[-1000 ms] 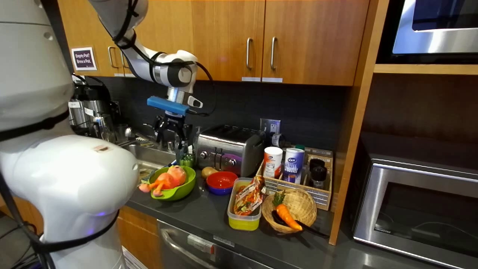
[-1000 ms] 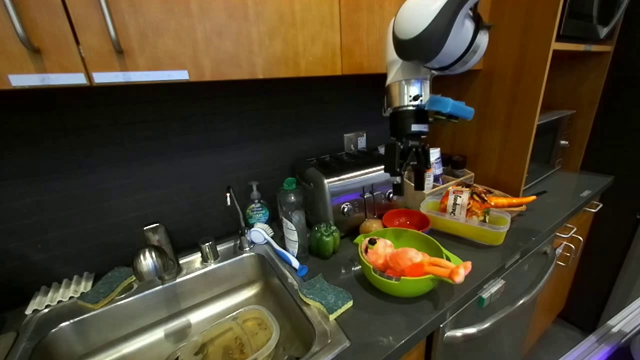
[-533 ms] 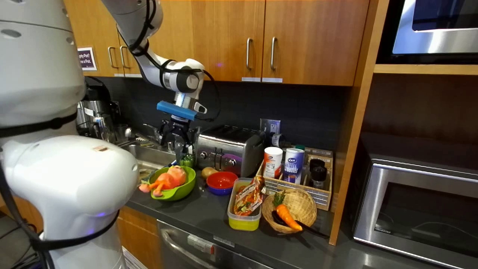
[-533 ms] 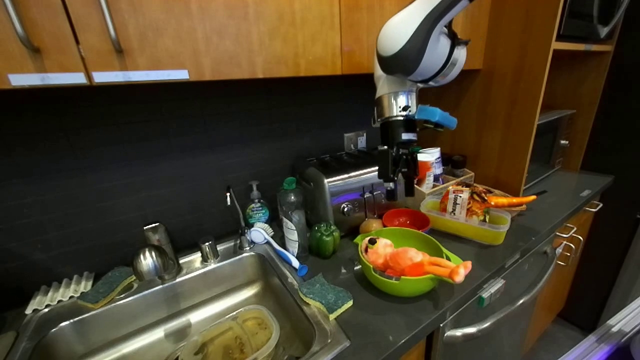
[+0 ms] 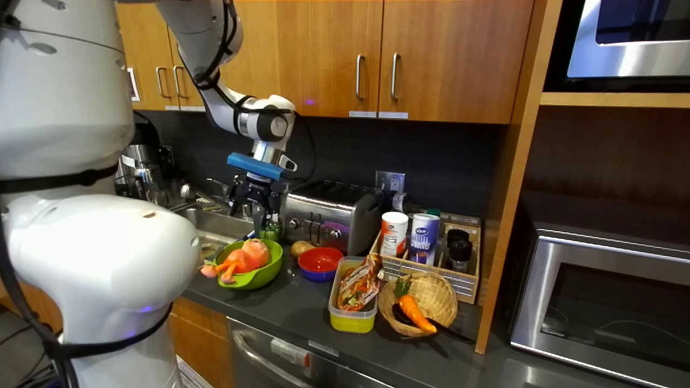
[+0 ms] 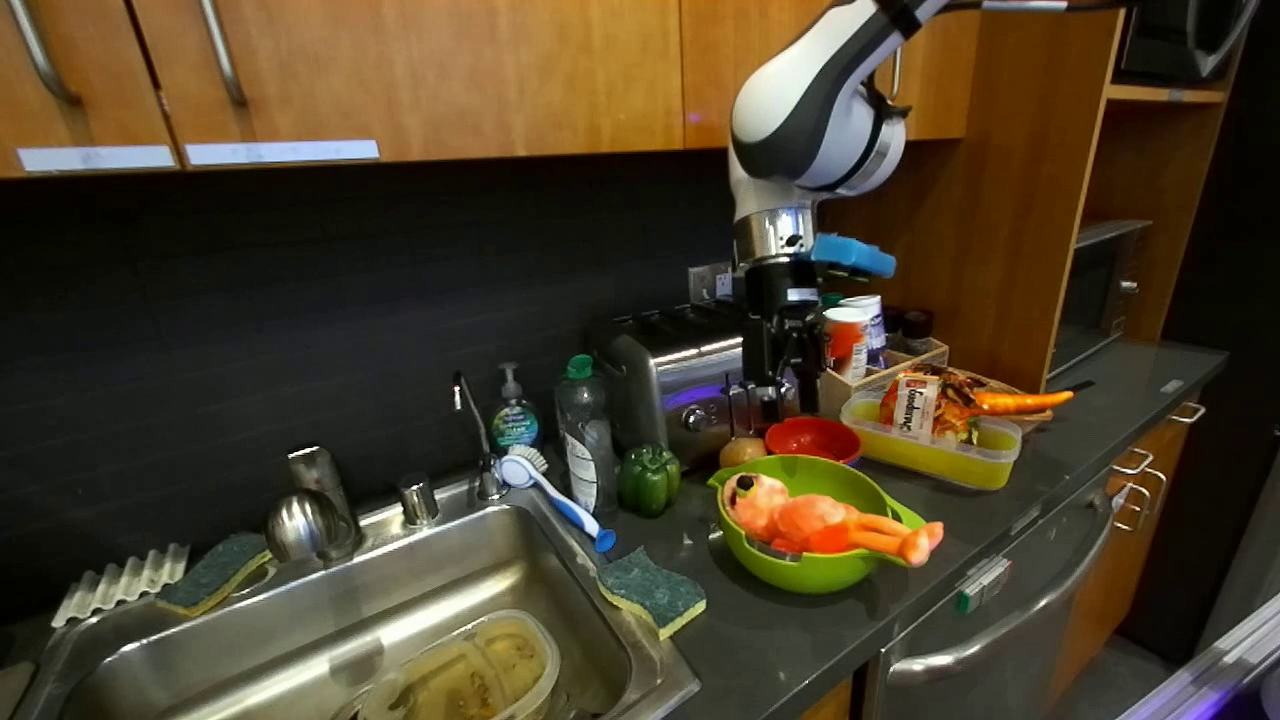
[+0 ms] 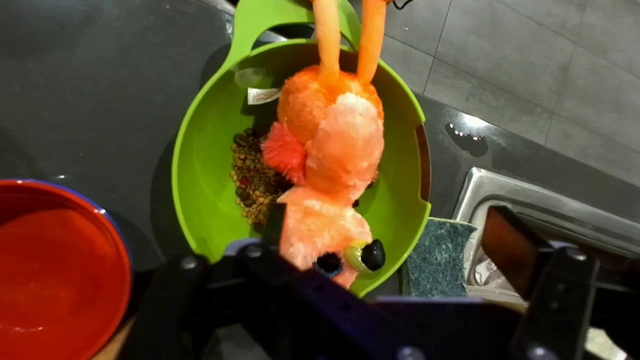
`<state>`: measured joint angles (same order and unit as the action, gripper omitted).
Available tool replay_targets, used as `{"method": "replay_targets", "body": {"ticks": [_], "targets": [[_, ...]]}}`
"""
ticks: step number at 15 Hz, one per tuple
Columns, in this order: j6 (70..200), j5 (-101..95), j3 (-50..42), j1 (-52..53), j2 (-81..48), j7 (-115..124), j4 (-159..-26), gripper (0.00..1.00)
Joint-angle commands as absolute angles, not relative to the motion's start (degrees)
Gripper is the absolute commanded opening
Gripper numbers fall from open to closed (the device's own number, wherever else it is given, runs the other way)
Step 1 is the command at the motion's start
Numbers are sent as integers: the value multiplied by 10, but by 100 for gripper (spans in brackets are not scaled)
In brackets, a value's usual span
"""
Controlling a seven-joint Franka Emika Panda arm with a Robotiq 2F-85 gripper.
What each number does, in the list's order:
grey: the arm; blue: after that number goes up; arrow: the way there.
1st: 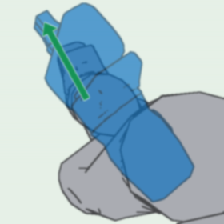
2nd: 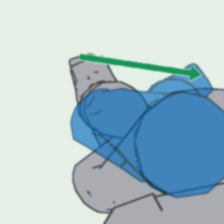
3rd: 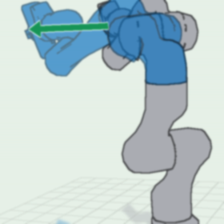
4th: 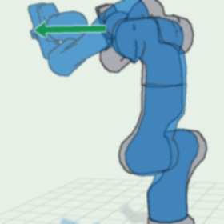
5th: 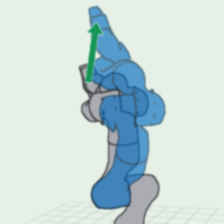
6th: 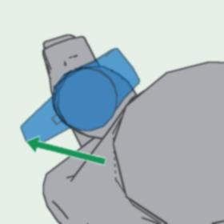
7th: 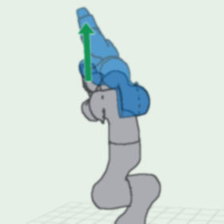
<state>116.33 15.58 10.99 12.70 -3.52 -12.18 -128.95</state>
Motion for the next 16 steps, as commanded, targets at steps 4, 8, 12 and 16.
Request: {"method": "replay_targets", "body": {"ticks": [4,8,12,16], "targets": [[1172,155,117,124,-38,-120,-1286,100],[1192,141,112,119,-78,-124,-1278,100],[1236,123,109,110,-132,-130,-1275,100],[1267,125,113,96,-188,-155,-1264,100]]}}
